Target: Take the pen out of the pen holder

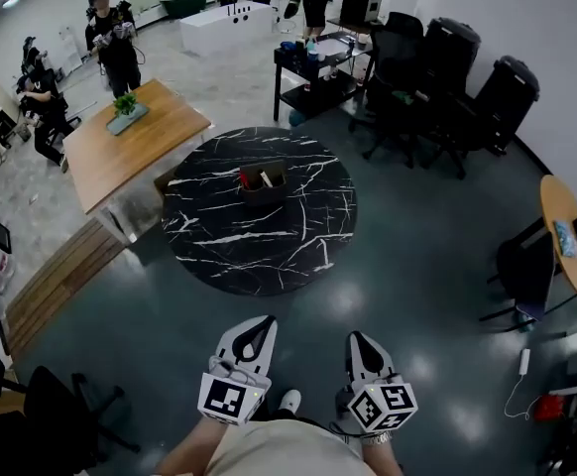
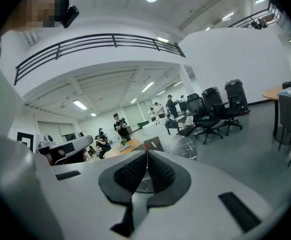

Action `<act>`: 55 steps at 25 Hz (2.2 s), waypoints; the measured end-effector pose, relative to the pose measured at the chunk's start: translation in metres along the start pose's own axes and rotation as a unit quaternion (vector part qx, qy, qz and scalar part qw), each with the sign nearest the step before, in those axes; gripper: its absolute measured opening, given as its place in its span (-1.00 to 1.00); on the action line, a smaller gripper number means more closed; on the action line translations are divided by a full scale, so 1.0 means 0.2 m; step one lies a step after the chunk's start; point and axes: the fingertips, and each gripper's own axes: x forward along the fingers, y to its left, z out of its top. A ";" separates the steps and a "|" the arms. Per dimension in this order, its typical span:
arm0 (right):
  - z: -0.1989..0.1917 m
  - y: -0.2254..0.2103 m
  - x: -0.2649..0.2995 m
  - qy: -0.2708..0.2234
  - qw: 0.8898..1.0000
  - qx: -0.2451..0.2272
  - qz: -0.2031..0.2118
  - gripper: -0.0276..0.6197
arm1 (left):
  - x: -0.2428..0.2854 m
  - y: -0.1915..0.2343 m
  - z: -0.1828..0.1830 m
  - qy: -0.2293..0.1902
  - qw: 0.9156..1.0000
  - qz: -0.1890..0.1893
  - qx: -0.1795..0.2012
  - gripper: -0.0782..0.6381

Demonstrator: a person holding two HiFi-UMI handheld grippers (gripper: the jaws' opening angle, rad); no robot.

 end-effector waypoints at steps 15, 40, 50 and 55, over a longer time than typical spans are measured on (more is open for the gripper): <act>0.35 0.29 0.95 -0.006 0.998 0.011 -0.065 -0.86 | 0.59 1.02 0.24 -0.051 0.997 -0.047 -0.016 -0.75; 0.48 0.34 2.06 0.064 0.990 -0.122 0.037 -0.86 | 0.86 1.68 0.16 -0.043 0.994 0.089 -0.052 -0.75; 0.33 0.04 2.73 0.137 0.970 -0.185 0.083 -0.86 | 1.30 1.76 -0.02 0.027 0.985 0.161 -0.050 -0.75; 0.11 -0.02 2.97 0.179 0.954 -0.226 0.085 -0.86 | 1.35 1.78 -0.10 0.079 0.979 0.181 -0.045 -0.75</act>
